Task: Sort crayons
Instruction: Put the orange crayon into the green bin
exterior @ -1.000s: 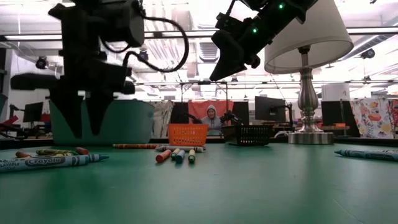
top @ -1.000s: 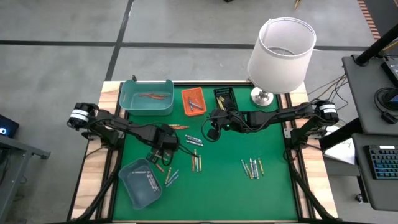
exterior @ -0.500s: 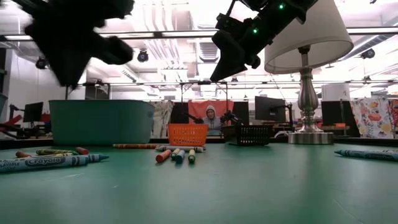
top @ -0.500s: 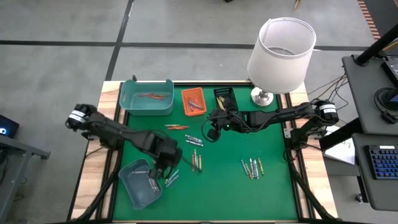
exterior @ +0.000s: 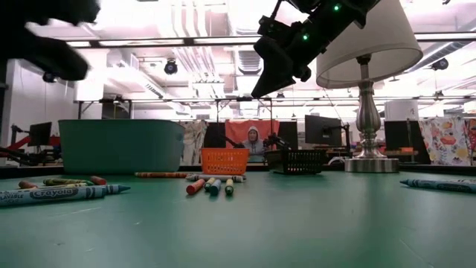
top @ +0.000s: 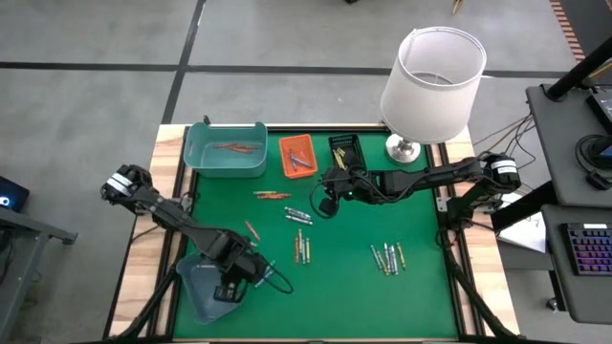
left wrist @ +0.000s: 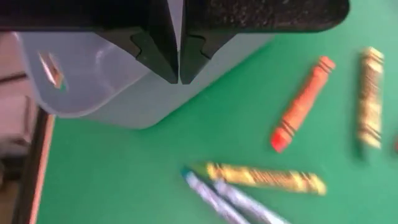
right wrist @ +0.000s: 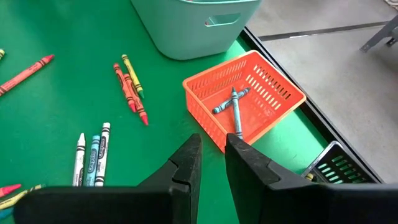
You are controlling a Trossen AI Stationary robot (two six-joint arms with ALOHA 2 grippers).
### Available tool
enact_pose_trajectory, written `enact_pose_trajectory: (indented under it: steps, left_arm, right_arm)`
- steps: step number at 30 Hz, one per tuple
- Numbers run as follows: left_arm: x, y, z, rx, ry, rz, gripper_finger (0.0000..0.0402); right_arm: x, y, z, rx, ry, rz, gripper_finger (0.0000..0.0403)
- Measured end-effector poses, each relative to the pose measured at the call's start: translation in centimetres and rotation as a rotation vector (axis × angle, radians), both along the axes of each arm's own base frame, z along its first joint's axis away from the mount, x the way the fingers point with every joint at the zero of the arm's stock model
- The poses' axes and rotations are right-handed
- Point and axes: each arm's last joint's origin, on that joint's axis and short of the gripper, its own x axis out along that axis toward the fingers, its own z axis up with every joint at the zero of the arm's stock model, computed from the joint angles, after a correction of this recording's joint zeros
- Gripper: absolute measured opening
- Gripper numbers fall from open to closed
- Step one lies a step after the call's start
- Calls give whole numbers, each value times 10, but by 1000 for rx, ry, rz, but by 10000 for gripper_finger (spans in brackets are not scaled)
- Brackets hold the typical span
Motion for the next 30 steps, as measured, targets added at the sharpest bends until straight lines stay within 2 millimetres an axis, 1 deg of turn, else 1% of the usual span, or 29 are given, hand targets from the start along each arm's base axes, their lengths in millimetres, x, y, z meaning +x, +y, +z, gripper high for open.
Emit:
enact_pose_trajectory:
  steps: [3, 6, 10, 14, 17, 22, 26, 30]
  left_arm:
    - [-6, -4, 0, -27, 58, 4, 0]
    - [-11, -9, 1, -36, 81, -26, 0]
    - [-10, -4, 1, 62, 15, -62, 0]
    - [-1, 7, 4, 172, -92, -141, 0]
    - [8, 22, 4, 243, -143, -204, 0]
    - [23, 62, -6, 284, -153, -262, 0]
    - [24, 95, -22, 297, -111, -290, 0]
    - [25, 120, -33, 302, -97, -254, 0]
  right_arm:
    - [0, 0, 0, 0, 0, 0, 61]
    - [0, 0, 0, 0, 0, 1, 61]
    - [0, 2, 0, 1, 0, 6, 61]
    - [0, 2, 0, 1, 0, 6, 61]
    - [0, 2, 0, 1, 0, 6, 61]
    - [0, 2, 0, 1, 0, 6, 61]
    - [0, 2, 0, 0, 0, 6, 61]
    - [0, 2, 0, 0, 1, 6, 61]
